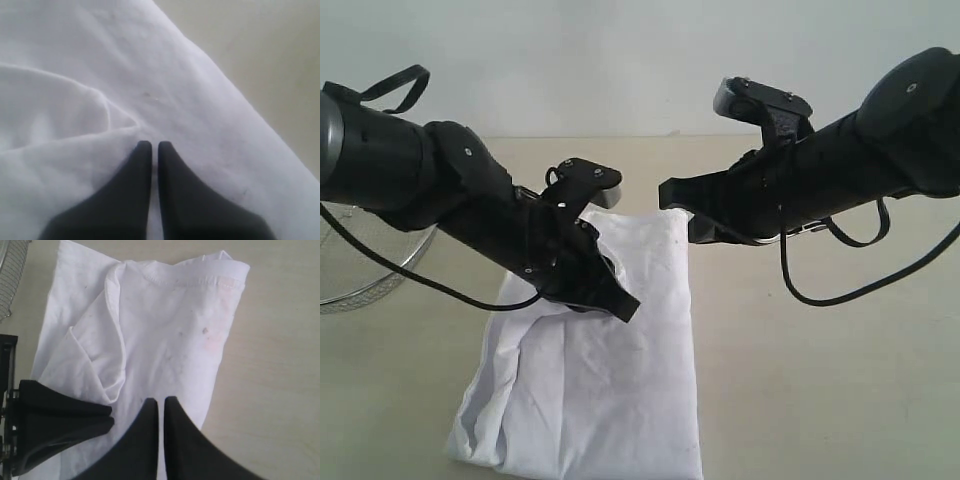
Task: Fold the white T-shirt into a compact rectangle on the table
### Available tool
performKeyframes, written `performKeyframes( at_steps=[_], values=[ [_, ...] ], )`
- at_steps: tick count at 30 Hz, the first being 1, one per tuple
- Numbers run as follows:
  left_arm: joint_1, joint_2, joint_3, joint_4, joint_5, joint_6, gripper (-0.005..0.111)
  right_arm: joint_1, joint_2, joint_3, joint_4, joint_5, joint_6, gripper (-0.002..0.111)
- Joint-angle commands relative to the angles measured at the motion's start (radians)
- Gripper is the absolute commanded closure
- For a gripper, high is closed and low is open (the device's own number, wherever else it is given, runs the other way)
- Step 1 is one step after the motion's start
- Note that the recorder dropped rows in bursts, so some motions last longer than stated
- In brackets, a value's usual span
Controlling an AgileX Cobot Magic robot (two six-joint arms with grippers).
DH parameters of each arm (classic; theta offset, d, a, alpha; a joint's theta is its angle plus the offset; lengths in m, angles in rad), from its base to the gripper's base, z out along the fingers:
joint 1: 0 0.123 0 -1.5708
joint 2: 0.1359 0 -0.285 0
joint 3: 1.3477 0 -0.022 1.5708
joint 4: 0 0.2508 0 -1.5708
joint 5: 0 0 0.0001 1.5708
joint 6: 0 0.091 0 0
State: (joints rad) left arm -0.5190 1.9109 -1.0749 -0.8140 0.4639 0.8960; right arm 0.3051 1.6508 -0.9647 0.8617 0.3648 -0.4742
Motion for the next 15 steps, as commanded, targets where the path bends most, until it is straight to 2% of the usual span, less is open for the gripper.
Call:
performKeyframes(
  at_steps=[1,7,15],
  values=[
    [-0.002,0.0,-0.004,0.163,-0.04,-0.131,0.102,-0.006,-0.012,0.006,-0.006,0.007,-0.01,0.108],
    [0.015,-0.013,-0.004,0.507,-0.045,-0.427,0.102,-0.006,-0.012,0.006,-0.009,0.008,-0.019,0.108],
    [0.057,-0.113,-0.004,0.793,-0.043,-0.673,0.102,-0.006,-0.012,0.006,-0.009,0.005,-0.03,0.108]
  ],
)
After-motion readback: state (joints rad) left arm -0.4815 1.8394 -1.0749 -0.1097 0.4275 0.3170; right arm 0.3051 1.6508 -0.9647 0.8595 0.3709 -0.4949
